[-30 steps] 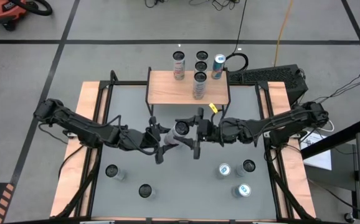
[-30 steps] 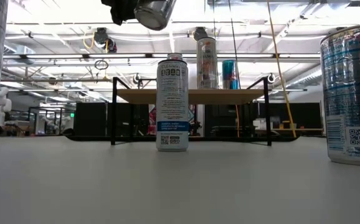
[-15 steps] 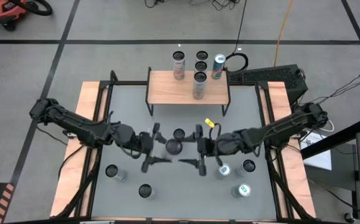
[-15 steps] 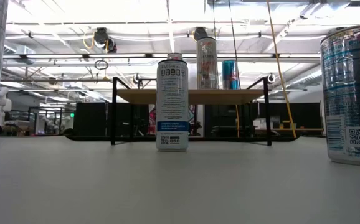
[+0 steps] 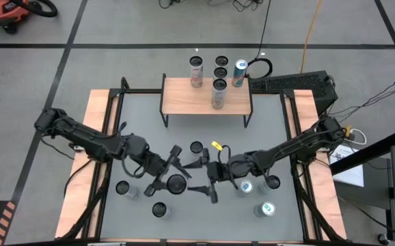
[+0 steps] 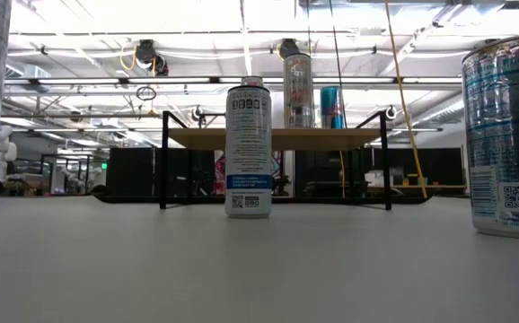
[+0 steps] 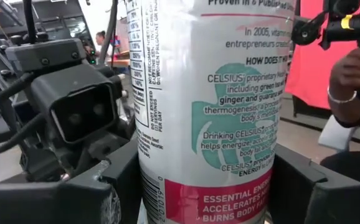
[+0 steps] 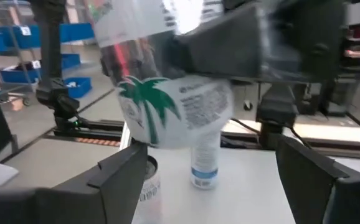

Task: Place canned beverage on shelf
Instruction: Put the top white pink soda can on the shelf aligned with the other white pink soda can

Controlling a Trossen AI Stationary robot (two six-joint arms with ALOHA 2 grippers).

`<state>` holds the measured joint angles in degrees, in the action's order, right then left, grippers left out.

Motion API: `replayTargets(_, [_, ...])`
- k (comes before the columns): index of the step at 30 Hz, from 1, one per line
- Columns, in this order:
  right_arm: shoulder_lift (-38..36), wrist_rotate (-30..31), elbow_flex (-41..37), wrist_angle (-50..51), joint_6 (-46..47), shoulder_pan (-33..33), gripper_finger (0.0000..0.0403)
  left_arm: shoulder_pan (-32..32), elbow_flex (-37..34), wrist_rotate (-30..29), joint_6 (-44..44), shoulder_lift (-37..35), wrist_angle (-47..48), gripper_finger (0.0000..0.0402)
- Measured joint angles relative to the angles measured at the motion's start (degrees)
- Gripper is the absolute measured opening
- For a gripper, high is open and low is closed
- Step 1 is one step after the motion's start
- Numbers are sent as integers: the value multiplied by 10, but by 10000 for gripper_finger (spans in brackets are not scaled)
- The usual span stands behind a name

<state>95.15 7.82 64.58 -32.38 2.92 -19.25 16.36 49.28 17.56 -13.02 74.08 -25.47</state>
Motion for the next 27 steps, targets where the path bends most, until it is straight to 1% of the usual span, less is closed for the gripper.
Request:
replayTargets(4, [12, -8, 0, -34, -24, 0, 290, -2, 0, 2, -8, 11, -12, 245])
replayTargets(7, [14, -16, -1, -36, -36, 0, 290, -6, 0, 11, -9, 19, -15, 245])
replayTargets(12, [12, -47, 0, -51, -37, 1, 290, -17, 0, 16, -14, 22, -9, 245])
replayTargets(19, [13, -52, 4, -65, -63, 4, 289, -26, 0, 29, -10, 21, -28, 245])
replayTargets(23, [13, -51, 4, -63, -75, 4, 276, -29, 0, 31, -9, 21, -25, 245])
replayTargets(27, [13, -51, 4, -64, -66, 9, 250, -29, 0, 30, -9, 21, -24, 251])
